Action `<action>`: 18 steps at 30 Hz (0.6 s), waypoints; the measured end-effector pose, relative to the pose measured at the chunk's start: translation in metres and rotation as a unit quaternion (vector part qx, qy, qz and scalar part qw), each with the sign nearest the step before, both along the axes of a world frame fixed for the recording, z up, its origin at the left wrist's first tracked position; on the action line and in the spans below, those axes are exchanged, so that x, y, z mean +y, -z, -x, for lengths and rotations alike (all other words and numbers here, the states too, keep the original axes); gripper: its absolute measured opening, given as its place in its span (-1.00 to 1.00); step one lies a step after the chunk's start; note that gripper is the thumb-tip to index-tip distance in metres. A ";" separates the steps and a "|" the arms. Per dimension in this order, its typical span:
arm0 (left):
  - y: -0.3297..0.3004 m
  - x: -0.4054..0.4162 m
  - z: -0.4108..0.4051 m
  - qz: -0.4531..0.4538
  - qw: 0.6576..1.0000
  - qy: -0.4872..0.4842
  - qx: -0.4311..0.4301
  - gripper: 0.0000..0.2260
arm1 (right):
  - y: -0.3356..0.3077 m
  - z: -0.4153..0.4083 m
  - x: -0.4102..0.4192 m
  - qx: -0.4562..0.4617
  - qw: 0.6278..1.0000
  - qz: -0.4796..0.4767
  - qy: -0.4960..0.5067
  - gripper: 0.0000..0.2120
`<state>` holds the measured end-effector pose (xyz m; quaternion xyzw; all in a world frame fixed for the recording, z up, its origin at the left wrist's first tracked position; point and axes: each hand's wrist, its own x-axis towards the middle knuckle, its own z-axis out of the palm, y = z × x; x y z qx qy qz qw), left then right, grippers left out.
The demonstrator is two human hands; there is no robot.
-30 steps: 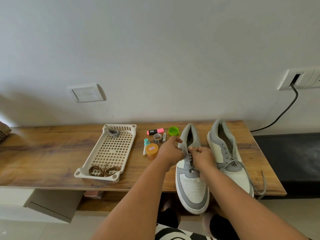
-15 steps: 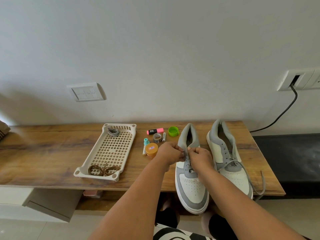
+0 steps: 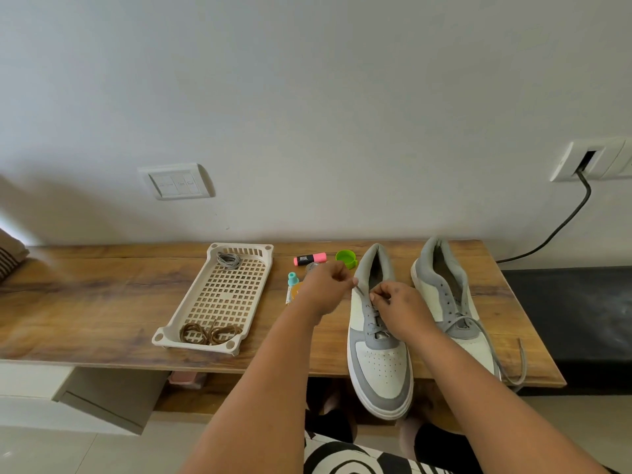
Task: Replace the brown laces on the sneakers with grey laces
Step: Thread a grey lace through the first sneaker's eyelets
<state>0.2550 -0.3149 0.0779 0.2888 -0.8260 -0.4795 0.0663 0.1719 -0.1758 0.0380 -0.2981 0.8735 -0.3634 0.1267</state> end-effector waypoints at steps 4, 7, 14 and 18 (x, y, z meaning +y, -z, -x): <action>-0.028 -0.010 -0.014 -0.408 0.882 -0.051 0.229 -0.85 | -0.002 0.001 0.003 0.001 1.000 0.001 -0.003 -0.88; -0.038 -0.012 -0.020 -0.434 0.866 -0.092 0.229 -0.79 | -0.001 0.003 0.003 0.002 1.000 -0.007 -0.006 -0.88; 0.009 0.006 0.001 0.124 0.979 0.109 -0.116 -0.63 | -0.002 0.005 0.003 0.015 1.000 -0.009 -0.020 -0.89; 0.018 0.004 0.009 0.089 0.986 0.113 -0.079 -0.77 | 0.001 0.007 0.004 0.013 1.000 -0.006 -0.025 -0.89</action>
